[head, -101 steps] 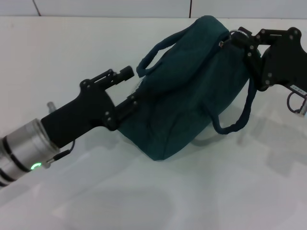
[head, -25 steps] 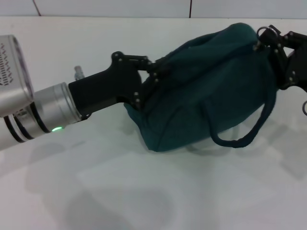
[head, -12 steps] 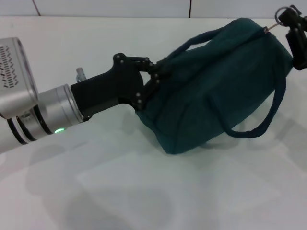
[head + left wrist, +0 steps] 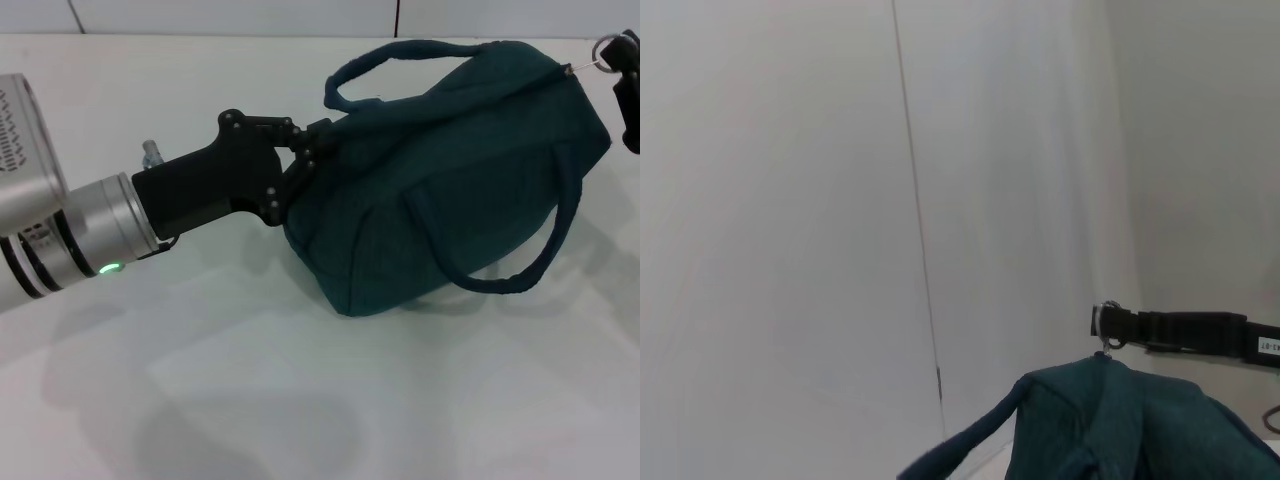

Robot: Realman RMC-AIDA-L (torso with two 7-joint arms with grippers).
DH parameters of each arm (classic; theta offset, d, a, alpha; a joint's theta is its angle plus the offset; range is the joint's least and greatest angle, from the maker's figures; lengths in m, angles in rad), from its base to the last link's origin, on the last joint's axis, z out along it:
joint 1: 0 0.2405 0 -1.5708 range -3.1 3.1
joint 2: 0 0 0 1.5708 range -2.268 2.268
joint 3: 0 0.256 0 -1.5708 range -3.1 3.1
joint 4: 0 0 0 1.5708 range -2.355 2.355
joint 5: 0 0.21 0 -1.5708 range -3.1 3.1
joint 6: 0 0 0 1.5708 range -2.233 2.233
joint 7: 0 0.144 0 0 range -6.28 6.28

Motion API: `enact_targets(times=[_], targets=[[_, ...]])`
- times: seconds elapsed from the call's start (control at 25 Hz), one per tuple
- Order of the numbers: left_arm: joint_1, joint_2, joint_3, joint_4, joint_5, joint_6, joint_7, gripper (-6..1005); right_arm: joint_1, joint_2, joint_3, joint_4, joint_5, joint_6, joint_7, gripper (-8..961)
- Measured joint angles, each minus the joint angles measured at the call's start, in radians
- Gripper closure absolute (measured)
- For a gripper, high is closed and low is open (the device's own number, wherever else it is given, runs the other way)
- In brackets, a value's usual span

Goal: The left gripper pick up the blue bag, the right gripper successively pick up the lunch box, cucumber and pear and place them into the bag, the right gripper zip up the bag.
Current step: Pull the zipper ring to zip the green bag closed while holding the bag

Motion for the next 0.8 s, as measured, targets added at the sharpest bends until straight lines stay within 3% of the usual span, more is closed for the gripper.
enact_targets(times=[0.48, 0.8], targets=[[0.009, 0.001, -0.027, 0.002, 0.004, 0.012, -0.001, 944, -0.004, -0.002, -0.032, -0.007, -0.002, 0.017, 0.038, 946], [0.002, -0.008, -0.019, 0.019, 0.008, 0.012, 0.001, 945, -0.008, -0.015, -0.084, -0.016, -0.007, 0.010, 0.093, 808]])
